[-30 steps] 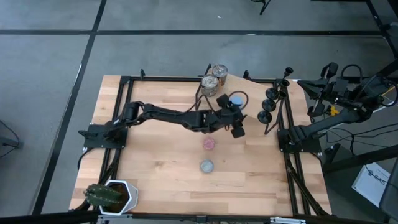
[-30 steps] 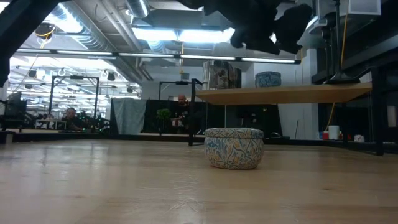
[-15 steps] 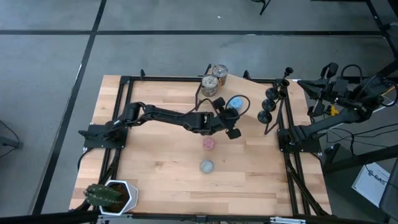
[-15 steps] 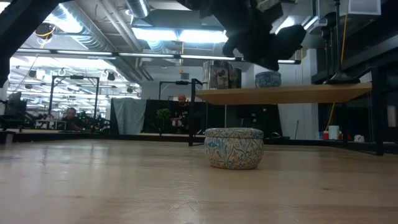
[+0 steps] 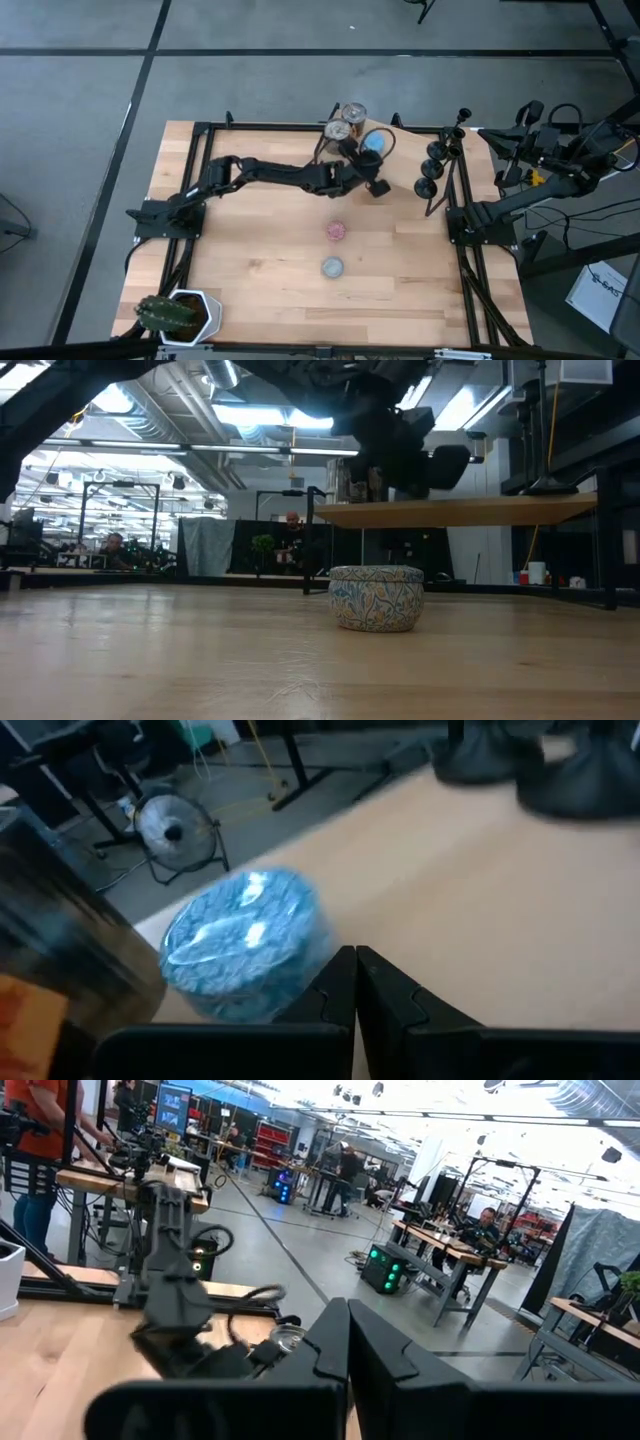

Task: Pick & Place candle stick holders
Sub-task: Put the red patterned scented candle on the shelf

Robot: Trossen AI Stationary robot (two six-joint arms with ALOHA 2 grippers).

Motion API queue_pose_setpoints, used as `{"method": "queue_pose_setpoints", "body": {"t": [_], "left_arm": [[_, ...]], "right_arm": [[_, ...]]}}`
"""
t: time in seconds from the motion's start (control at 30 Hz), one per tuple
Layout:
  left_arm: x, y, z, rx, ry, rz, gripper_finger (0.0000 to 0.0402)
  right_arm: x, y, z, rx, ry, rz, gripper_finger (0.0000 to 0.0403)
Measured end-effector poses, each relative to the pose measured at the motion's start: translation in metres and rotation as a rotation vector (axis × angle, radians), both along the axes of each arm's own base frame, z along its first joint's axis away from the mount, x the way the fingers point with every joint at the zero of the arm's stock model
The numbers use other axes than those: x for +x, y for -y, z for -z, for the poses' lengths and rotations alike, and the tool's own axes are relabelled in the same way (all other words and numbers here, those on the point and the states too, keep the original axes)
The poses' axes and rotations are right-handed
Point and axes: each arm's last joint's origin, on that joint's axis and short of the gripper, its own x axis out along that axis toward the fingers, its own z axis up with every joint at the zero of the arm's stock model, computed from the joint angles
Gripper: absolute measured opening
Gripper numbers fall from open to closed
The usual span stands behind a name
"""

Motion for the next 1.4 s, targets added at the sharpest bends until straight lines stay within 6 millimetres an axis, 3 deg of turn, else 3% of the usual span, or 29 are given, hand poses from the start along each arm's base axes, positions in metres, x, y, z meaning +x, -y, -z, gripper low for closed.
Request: {"method": "queue_pose_setpoints", "body": {"t": [0.13, 0.27, 0.6, 0.73, 0.83, 1.07, 1.23, 1.4], "left_arm": [[0.001, 0.001, -0.003, 0.003, 0.029, 0.005, 0.0003], [0.003, 0.018, -0.003, 0.019, 0.014, 0.044, 0.0001], [0.004, 0.089, -0.002, 0.136, -0.092, 0.143, 0.0003], [-0.002, 0.121, -0.001, 0.172, -0.144, 0.161, 0.0001], [-0.013, 0.139, -0.012, 0.15, -0.188, 0.215, 0.0002], [-0.05, 0.155, -0.048, -0.116, -0.209, 0.305, 0.0003], [-0.065, 0.165, -0.049, -0.189, -0.281, 0.303, 0.0001], [-0.067, 0.171, -0.042, -0.19, -0.32, 0.306, 0.0003]], "right_arm": [[0.0, 0.0, 0.0, 0.0, 0.0, 0.0, 0.0005], [0.0, 0.0, 0.0, 0.0, 0.0, 0.0, 0.0005], [0.0, 0.0, 0.0, 0.0, 0.0, 0.0, 0.0005], [0.0, 0.0, 0.0, 0.0, 0.0, 0.0, 0.0005], [0.0, 0.0, 0.0, 0.0, 0.0, 0.0, 0.0005], [0.0, 0.0, 0.0, 0.0, 0.0, 0.0, 0.0005], [0.0, 0.0, 0.0, 0.0, 0.001, 0.0, 0.0005], [0.0, 0.0, 0.0, 0.0, 0.0, 0.0, 0.0005]]}}
